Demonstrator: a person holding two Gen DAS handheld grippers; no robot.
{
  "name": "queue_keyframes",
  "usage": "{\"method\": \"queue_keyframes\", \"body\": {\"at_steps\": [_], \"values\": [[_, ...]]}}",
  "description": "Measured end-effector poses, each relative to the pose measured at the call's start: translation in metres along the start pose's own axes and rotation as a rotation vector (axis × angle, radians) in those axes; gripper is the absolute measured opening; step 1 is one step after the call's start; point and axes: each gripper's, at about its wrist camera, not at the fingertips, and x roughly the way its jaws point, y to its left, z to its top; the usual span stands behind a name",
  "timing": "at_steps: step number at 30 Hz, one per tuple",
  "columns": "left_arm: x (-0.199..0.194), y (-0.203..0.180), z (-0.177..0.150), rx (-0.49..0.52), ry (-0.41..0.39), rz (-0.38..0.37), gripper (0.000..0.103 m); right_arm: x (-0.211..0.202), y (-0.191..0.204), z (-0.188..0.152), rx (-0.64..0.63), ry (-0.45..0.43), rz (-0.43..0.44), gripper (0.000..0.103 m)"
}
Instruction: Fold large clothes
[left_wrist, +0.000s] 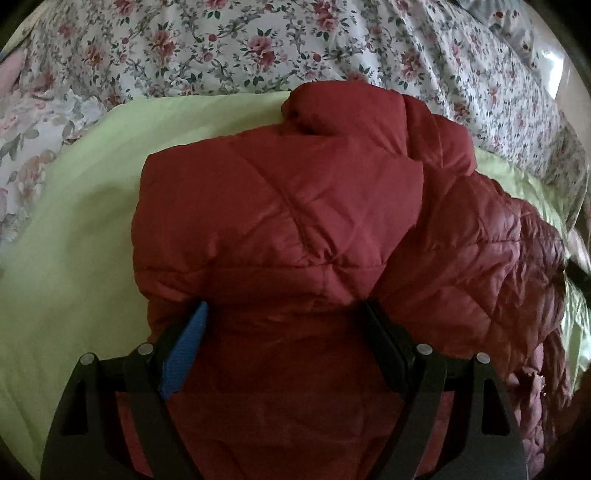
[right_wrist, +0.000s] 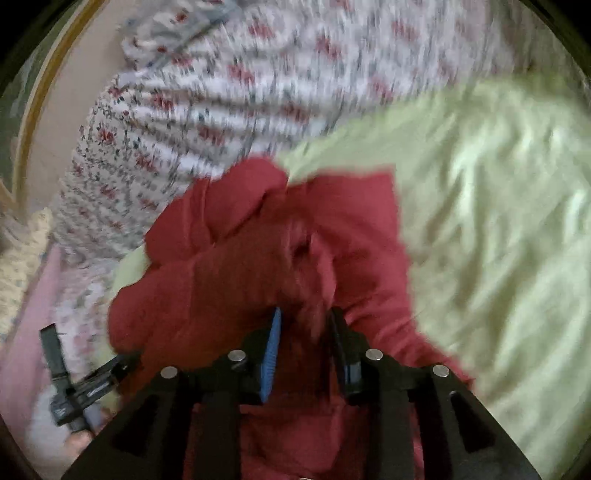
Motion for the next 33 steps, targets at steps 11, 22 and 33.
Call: {"method": "queue_keyframes", "body": {"at_steps": [11, 22, 33], "values": [[0.002, -0.003, 0.0, 0.041, 0.011, 0.032, 0.084, 0.058, 0.051, -0.028, -0.245, 0.161, -0.04, 0.047], [-0.035, -0.007, -0.004, 0.05, -0.058, 0.014, 0.08, 0.072, 0.03, -0.039, -0.216, 0.177, -0.072, 0.047], [0.001, 0.004, -0.01, 0.04, 0.005, 0.027, 0.079, 0.068, 0.021, -0.035, -0.181, 0.172, -0.081, 0.044]]}}
